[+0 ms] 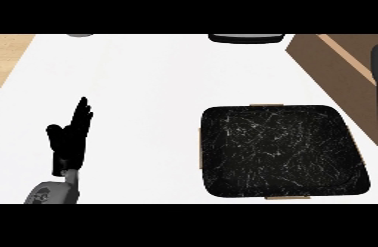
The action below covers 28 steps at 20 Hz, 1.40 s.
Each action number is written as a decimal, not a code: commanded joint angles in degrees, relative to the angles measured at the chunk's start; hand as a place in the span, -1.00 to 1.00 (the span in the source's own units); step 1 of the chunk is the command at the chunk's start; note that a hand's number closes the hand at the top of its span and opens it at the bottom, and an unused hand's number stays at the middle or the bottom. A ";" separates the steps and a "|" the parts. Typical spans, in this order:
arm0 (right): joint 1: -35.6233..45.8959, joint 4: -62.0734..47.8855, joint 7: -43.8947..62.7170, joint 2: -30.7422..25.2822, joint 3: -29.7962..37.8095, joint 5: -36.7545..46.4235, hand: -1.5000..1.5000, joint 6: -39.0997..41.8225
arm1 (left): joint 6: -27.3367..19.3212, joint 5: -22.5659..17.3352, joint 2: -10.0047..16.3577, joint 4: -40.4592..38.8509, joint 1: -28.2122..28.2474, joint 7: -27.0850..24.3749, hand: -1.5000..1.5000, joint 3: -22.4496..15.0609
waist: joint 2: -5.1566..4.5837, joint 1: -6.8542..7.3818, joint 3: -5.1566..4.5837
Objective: Pick the sweet potato from the tray and place it in the cardboard box
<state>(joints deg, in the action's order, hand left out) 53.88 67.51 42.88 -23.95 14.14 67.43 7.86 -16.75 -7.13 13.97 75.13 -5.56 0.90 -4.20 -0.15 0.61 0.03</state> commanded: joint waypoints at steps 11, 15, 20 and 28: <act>-0.67 -31.67 -19.73 -10.16 10.36 -4.31 1.00 -22.22 | 0.61 1.83 -0.01 1.66 -1.75 2.75 0.00 0.29 | -0.48 0.99 0.08; 2.09 -41.41 -19.84 -11.30 13.88 -6.63 -1.00 -22.57 | 1.20 1.71 -1.86 -0.54 -0.59 -0.89 0.00 -0.02 | -0.90 1.80 0.09; 1.26 -44.70 -31.88 -11.73 19.39 -13.75 -1.00 -26.88 | 1.72 1.98 -0.76 2.08 -0.64 1.96 0.00 -0.27 | -0.85 2.05 0.18; 1.64 -41.38 -49.28 -10.89 30.59 -29.41 -1.00 -26.88 | 1.13 2.04 -2.27 -0.89 0.34 -1.86 0.00 0.80 | -0.40 0.73 0.16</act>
<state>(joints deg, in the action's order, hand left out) 55.42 25.58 0.33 -34.61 39.61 44.96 -19.90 -15.05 -5.68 12.73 74.77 -6.79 0.80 -3.08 -0.82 1.91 0.21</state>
